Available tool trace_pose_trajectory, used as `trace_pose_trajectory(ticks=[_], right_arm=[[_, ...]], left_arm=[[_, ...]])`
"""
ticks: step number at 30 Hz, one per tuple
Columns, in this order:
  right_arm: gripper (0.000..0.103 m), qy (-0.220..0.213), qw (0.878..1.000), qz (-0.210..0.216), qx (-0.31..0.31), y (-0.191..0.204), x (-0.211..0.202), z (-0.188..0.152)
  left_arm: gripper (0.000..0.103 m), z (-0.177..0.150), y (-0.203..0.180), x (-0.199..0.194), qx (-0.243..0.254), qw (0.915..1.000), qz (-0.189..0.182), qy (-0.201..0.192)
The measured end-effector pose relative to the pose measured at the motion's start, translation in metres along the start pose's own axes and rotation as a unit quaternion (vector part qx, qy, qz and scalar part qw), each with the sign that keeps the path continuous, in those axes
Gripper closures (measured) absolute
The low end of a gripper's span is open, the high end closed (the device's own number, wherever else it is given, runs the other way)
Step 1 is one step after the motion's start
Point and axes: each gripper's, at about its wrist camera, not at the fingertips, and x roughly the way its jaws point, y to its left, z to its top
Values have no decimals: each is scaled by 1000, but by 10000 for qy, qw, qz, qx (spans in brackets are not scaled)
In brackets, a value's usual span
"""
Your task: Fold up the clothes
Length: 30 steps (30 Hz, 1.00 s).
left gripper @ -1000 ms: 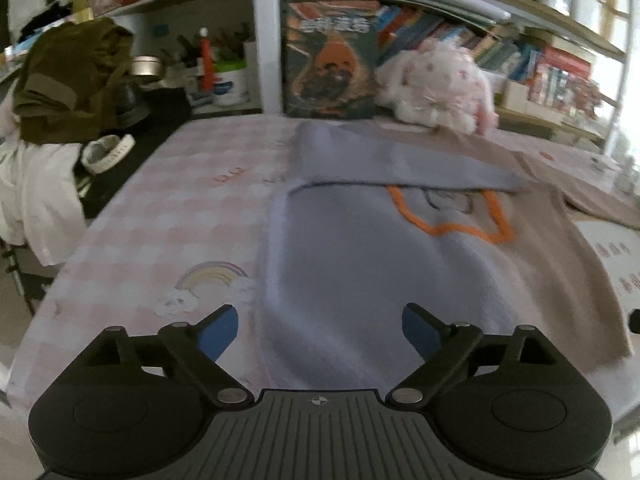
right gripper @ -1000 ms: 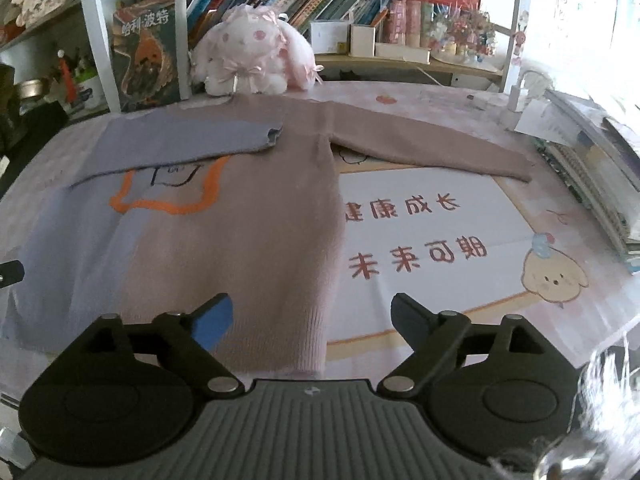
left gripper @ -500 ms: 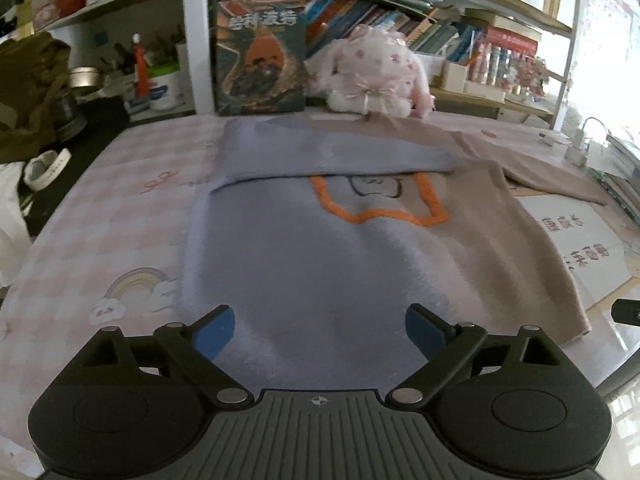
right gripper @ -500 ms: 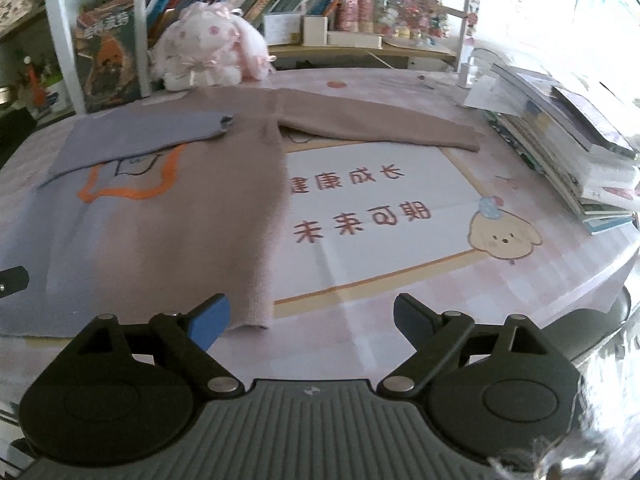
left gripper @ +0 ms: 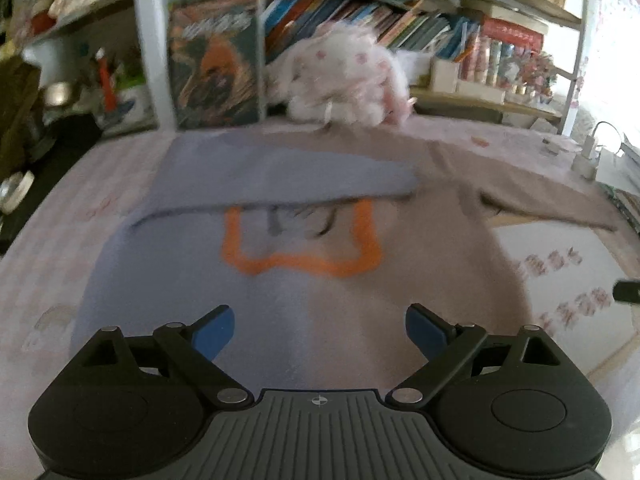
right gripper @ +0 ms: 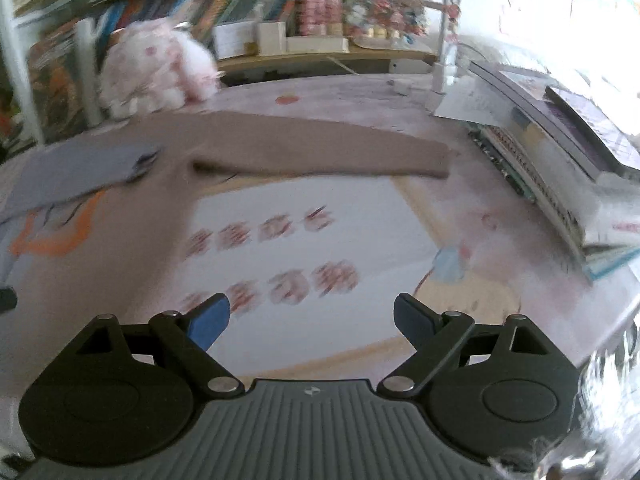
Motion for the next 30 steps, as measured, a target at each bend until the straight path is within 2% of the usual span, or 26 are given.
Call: trace_pose_trajectory(ticks=[3, 10, 16, 23, 25, 27, 29, 30], right_arm=[[14, -45, 9996, 97, 256, -36, 24, 25], [17, 70, 9989, 233, 404, -90, 80, 76], [17, 190, 9982, 355, 445, -106, 113, 97], [20, 191, 9976, 353, 564, -113, 131, 103], [25, 120, 9980, 287, 548, -112, 133, 104], [35, 29, 9983, 237, 534, -111, 136, 104], [47, -42, 9967, 430, 681, -115, 138, 107], [48, -73, 9953, 562, 784, -117, 140, 108]], left_arm=[[8, 8, -28, 10, 8, 10000, 22, 8], [8, 7, -62, 15, -99, 9983, 524, 254], [8, 4, -64, 16, -311, 9939, 915, 525], [8, 6, -72, 19, -158, 9904, 1151, 746], [8, 7, -73, 20, -100, 9899, 1176, 782], [8, 8, -74, 21, -48, 9896, 1187, 806], [8, 9, -75, 22, -1, 9894, 1192, 832], [8, 9, -76, 23, 20, 9893, 1189, 848]])
